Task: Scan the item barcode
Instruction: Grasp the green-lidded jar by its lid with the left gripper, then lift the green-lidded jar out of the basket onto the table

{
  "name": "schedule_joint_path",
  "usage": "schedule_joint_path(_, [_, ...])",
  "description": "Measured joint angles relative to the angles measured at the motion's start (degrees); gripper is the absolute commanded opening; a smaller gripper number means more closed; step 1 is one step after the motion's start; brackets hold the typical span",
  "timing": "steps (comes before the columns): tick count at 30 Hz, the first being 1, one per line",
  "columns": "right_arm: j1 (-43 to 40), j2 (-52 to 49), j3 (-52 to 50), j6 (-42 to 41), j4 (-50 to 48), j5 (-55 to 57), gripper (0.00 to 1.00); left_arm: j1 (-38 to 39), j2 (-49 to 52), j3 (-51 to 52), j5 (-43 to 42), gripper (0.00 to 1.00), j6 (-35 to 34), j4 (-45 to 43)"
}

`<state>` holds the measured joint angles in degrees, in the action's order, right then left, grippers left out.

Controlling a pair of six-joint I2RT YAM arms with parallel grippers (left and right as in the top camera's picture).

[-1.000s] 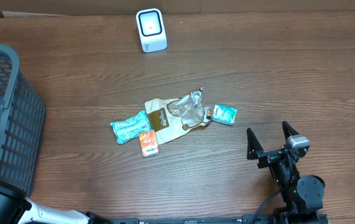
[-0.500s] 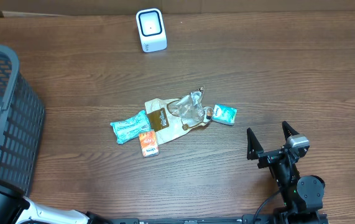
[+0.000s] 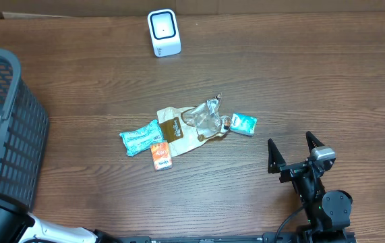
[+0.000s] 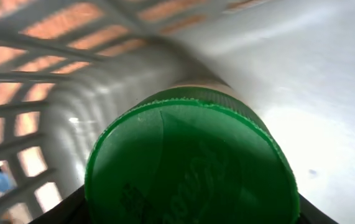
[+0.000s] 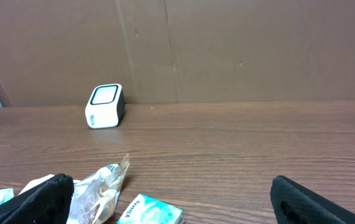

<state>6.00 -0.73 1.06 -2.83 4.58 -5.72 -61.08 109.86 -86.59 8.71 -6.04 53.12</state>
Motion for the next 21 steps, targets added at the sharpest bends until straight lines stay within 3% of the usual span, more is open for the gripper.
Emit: schedule_joint_path(21, [0.0, 0.0, 0.0, 0.0, 0.0, 0.0, 1.00, 7.0, -28.6, 0.5, -11.1, 0.56, -3.0, -5.2])
